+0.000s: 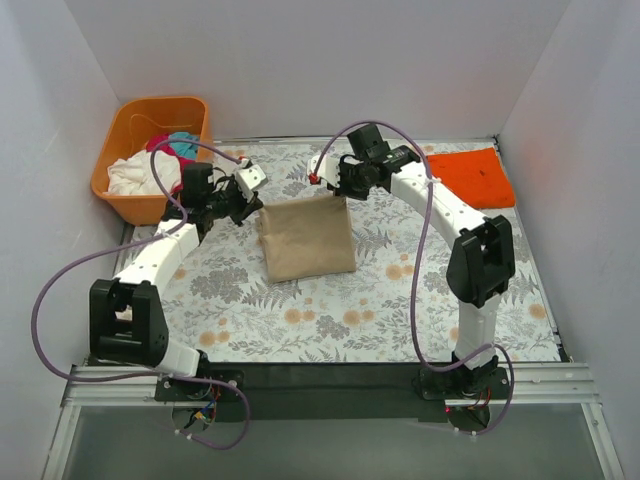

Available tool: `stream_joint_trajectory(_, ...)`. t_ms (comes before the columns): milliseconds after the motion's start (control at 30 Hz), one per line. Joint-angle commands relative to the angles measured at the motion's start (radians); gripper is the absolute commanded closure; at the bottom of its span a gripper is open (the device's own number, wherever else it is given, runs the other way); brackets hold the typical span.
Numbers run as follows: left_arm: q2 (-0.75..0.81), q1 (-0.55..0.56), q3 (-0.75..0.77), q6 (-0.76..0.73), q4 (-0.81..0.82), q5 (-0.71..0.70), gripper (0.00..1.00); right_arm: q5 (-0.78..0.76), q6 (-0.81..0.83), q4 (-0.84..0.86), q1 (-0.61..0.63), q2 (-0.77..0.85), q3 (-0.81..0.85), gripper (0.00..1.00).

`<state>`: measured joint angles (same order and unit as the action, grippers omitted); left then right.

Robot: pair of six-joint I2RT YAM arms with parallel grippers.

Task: Fold and stack the t-shirts
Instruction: Fold the tshirt

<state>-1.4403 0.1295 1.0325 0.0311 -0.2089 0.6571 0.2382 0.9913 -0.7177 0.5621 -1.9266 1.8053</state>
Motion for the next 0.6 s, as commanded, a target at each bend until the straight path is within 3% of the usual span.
stream_joint_trajectory(0,-0.037,-0.011,0.017,-0.013,0.092,-0.022,1.00,0.018,0.029,0.035,-0.019,-0.069,0.068,0.99)
stream_joint_trajectory(500,-0.351,-0.024,0.113,0.006,0.163,-0.092,1.00,-0.007,0.026,0.139,-0.053,-0.290,0.152,0.99)
stream_joint_trajectory(567,-0.380,-0.024,0.156,0.026,0.152,-0.111,0.95,-0.016,0.009,0.141,-0.054,-0.307,0.172,0.92)
